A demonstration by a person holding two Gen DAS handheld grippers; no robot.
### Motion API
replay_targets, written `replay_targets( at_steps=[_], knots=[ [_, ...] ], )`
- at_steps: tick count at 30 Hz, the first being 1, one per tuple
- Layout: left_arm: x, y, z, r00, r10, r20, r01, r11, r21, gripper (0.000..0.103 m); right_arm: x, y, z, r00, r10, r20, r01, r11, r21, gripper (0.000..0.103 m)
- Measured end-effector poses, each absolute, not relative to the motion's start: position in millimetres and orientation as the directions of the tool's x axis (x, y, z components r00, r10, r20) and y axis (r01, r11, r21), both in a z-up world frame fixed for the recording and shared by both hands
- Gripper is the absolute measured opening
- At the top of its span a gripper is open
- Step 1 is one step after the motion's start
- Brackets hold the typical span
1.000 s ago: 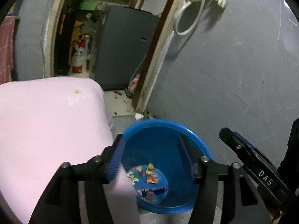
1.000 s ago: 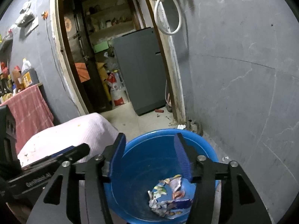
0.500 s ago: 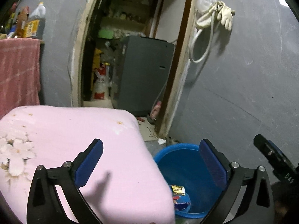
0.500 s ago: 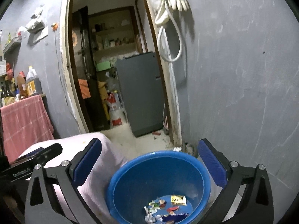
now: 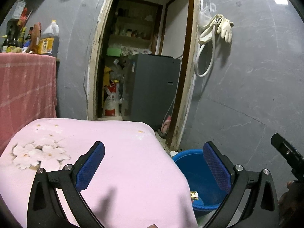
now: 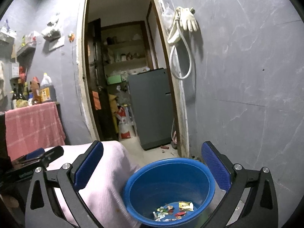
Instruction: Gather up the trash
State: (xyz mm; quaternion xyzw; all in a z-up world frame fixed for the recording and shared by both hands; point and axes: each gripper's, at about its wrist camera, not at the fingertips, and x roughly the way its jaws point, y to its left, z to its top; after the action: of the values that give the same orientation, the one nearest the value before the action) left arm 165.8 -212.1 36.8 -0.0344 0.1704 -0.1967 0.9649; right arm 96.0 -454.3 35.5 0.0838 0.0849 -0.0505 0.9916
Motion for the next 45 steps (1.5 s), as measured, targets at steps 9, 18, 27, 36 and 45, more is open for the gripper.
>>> replay_targets(
  at_steps=[9, 18, 27, 36, 45],
  knots=[
    [116, -200, 35, 0.868, -0.395, -0.3, 0.382, 0.918, -0.102, 0.101, 49, -440, 31, 0.989, -0.078, -0.127, 0.101, 0.978, 0.184, 0.103],
    [74, -179, 30, 0.881, -0.377, -0.285, 0.372, 0.925, -0.077, 0.101, 10, -414, 26, 0.984, -0.111, -0.139, 0.133, 0.978, 0.162, 0.103],
    [40, -155, 22, 0.907, -0.329, -0.263, 0.33, 0.943, -0.041, 0.101, -9, -380, 19, 0.98, -0.145, -0.138, 0.155, 0.986, 0.062, 0.103],
    [32, -139, 2, 0.91, -0.289, -0.297, 0.286, 0.957, -0.056, 0.101, -12, -368, 7, 0.98, -0.123, -0.156, 0.13, 0.991, 0.039, 0.103],
    [29, -137, 0, 0.915, -0.277, -0.293, 0.271, 0.961, -0.063, 0.101, -8, -369, 5, 0.978, -0.11, -0.179, 0.12, 0.992, 0.045, 0.103]
  ],
)
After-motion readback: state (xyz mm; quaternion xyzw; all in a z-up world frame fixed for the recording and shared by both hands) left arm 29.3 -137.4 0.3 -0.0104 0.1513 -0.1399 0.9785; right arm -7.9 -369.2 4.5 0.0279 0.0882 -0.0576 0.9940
